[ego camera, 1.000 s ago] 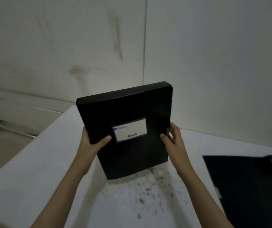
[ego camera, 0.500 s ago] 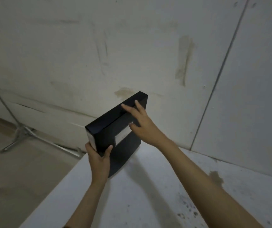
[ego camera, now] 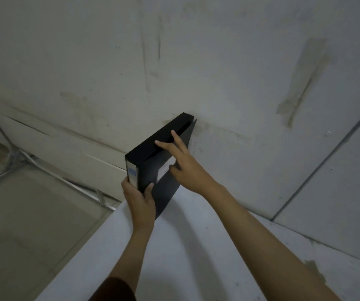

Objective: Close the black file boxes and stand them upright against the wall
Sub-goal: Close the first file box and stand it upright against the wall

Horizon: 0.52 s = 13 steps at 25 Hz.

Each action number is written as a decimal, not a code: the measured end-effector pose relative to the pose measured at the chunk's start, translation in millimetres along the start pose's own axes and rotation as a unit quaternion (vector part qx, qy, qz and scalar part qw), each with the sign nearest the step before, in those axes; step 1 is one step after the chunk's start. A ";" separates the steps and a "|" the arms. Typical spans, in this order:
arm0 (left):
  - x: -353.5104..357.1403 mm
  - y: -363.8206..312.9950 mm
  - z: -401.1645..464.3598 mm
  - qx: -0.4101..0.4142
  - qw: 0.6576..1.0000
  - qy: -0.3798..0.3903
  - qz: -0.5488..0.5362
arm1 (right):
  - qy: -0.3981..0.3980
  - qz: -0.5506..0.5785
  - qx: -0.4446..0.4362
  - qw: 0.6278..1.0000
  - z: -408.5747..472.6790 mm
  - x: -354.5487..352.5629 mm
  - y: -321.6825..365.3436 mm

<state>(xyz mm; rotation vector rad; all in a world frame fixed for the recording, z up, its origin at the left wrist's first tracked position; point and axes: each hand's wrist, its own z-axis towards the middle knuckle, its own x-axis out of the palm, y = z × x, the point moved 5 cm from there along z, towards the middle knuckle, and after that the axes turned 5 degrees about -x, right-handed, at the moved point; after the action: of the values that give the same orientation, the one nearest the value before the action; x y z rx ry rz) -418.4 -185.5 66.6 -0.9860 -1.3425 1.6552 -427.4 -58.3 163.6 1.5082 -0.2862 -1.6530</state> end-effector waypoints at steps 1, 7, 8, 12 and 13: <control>4.9 -1.0 4.8 0.000 1.000 -0.001 0.001 | -0.003 0.004 0.000 1.000 5.6 -1.3 -3.7; 14.5 0.4 17.4 -0.017 1.000 -0.004 -0.004 | 0.006 0.003 -0.023 1.000 23.5 -8.7 -12.9; 13.7 2.8 19.2 -0.020 1.000 0.006 -0.001 | 0.004 -0.001 -0.023 1.000 21.7 -9.1 -12.1; 5.2 1.9 19.1 -0.047 0.998 0.026 0.045 | -0.021 0.011 -0.005 1.000 -2.5 -11.3 -5.3; 2.7 -1.3 14.1 -0.054 0.996 0.018 0.071 | -0.026 0.019 0.002 0.999 -11.7 -12.7 -4.5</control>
<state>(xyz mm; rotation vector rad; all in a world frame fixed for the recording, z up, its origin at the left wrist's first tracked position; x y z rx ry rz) -432.2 -188.3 69.7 -1.1945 -1.3769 1.6737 -420.0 -42.4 166.6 1.4550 -0.3444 -1.6638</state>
